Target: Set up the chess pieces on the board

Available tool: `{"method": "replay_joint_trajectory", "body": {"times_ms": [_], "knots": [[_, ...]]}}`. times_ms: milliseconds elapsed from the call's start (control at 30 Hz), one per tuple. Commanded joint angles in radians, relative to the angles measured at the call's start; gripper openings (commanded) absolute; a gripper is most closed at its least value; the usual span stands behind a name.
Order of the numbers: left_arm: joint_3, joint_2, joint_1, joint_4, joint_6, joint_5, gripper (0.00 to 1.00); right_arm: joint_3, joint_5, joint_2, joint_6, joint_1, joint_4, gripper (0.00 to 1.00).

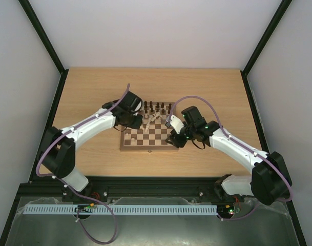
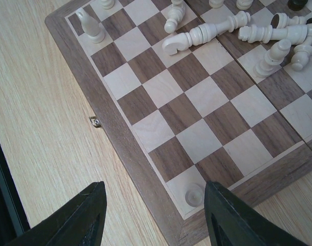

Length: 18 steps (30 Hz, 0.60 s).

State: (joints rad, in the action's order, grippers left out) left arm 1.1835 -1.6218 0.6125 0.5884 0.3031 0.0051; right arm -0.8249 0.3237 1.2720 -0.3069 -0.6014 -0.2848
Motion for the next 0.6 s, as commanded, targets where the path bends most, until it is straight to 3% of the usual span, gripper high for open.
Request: {"method": "replay_joint_trajectory", "body": {"times_ms": [0, 267, 567], "knots": [[-0.015, 0.08, 0.005, 0.071, 0.009, 0.021, 0.12, 0.01, 0.0, 0.009, -0.008, 0.005, -0.014, 0.54], [-0.133, 0.244, 0.01, 0.145, 0.084, -0.031, 0.13, 0.008, 0.002, 0.019, -0.009, 0.005, -0.014, 0.54], [-0.276, 0.262, 0.026, 0.069, 0.123, -0.023, 0.13, 0.008, 0.005, 0.028, -0.009, 0.005, -0.017, 0.54]]}}
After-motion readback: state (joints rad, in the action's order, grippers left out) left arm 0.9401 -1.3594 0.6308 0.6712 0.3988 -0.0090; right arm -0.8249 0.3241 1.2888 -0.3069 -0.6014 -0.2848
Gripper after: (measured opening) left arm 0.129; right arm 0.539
